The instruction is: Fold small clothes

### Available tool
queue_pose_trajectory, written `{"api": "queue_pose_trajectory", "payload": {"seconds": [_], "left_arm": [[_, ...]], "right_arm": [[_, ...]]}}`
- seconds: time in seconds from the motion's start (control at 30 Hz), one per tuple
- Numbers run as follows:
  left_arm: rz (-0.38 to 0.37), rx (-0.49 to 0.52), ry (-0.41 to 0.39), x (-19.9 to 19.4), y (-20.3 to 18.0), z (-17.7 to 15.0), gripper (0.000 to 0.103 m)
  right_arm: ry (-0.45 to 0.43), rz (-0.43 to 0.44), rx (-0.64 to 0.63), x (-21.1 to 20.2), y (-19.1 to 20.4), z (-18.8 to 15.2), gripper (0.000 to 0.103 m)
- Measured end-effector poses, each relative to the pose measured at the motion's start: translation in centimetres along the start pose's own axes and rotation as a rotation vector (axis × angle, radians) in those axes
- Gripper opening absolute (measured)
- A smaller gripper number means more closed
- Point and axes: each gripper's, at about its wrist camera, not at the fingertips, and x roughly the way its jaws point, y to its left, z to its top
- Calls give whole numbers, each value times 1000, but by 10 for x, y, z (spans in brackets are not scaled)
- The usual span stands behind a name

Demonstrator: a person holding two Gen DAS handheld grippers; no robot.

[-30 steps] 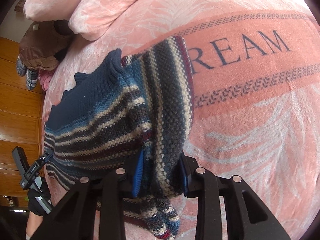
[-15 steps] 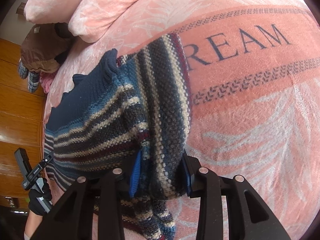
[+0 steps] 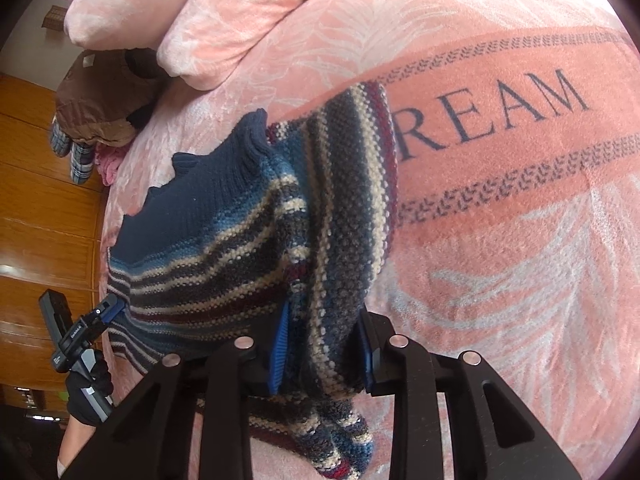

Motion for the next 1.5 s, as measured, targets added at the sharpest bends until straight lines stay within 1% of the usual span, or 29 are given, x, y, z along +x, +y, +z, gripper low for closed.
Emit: {"api": "queue_pose_trajectory", "payload": {"seconds": [0.1,0.2,0.3,0.37,0.43,0.5,0.57,0.67,0.7,0.77,0.8,0.9,1.0,1.07,1.13,1.2,1.27,1.33,1.4,1.43,1.5], "left_arm": [[-49,6,-3,-8,-8,7,70],[-52,10,7,-7,-11,7,71],[-42,2,24,-3,-8,3,71],[-28,6,26,-3,-6,3,71],[-26,0,23,-4,-3,3,71],[-32,-13,16,-7,0,5,71],[-36,-21,9,-9,2,7,71],[-36,-28,5,-12,5,8,71],[-37,-29,4,-12,5,8,71],[-35,-32,1,-14,7,9,71],[-37,-36,0,-14,9,10,71],[-48,-51,-3,-15,11,11,71],[-71,-52,-1,-17,6,11,71],[-99,-52,6,-17,0,11,71],[-146,-66,23,-14,-8,9,71],[-196,-81,50,-9,-19,5,71],[-249,-84,86,-2,-33,-2,71],[-287,-77,123,6,-48,-12,71],[-317,-72,161,16,-62,-22,71],[-330,-74,177,20,-67,-27,71],[-360,-90,201,29,-76,-36,71]], "right_arm": [[-23,63,-16,-13,15,2,27],[-45,135,-37,-27,38,3,26],[-47,171,-102,-35,71,1,25],[-35,194,-130,-35,92,1,22],[-15,202,-165,-31,116,0,15],[11,181,-210,-23,141,-3,15],[48,129,-244,-7,159,-5,15],[103,64,-268,23,170,-9,16],[115,57,-266,32,172,-10,21],[142,76,-250,48,177,-14,34],[148,77,-242,55,177,-17,40],[165,45,-252,71,182,-22,41],[162,75,-204,68,178,-19,41],[141,125,-170,52,173,-15,41],[123,185,-144,32,167,-13,44],[88,200,-142,8,160,-12,47],[52,183,-153,-16,149,-15,48],[24,110,-155,-34,134,-21,48],[3,79,-152,-46,117,-28,48],[1,78,-137,-48,106,-31,48],[35,70,-71,-42,88,-28,48]]}}
